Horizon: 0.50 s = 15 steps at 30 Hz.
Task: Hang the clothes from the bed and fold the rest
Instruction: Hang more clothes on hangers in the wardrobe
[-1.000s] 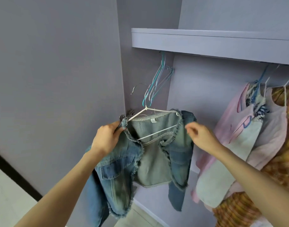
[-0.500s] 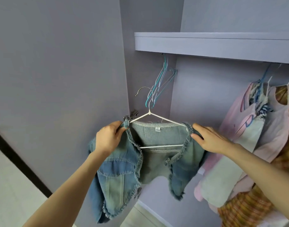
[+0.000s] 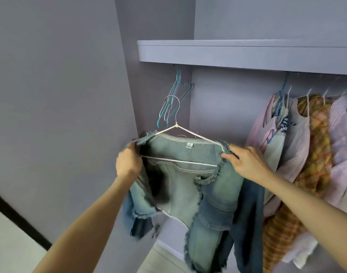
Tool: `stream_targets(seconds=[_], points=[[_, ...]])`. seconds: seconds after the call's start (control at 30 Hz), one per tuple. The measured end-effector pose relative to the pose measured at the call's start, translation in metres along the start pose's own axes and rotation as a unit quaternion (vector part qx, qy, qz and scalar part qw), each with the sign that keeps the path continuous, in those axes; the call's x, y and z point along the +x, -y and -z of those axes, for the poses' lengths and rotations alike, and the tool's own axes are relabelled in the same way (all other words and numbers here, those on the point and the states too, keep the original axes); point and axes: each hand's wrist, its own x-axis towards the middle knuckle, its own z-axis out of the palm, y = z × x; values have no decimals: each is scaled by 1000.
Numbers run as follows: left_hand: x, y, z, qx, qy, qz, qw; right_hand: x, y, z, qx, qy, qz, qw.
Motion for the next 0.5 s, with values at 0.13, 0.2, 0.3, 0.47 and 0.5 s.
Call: stream_targets(seconds=[0.13,0.2,0.3,0.47,0.5], points=[[19,5,24,114,-13,-63,991,-3,-11,10,-89,101,19,991],[18,4,26,138,-16,-74,987,-2,-11,12,-109,102,32,988],[17,-2,30,154,-41,-109,981,0,-14,13,-159,146,49,975],[20,-15,43,179,-73,-149,970,-2,-23,14,-106,126,3,986],[18,-16,41,172,-68,-150,971,-3,-23,13,-77,95,-23,992]])
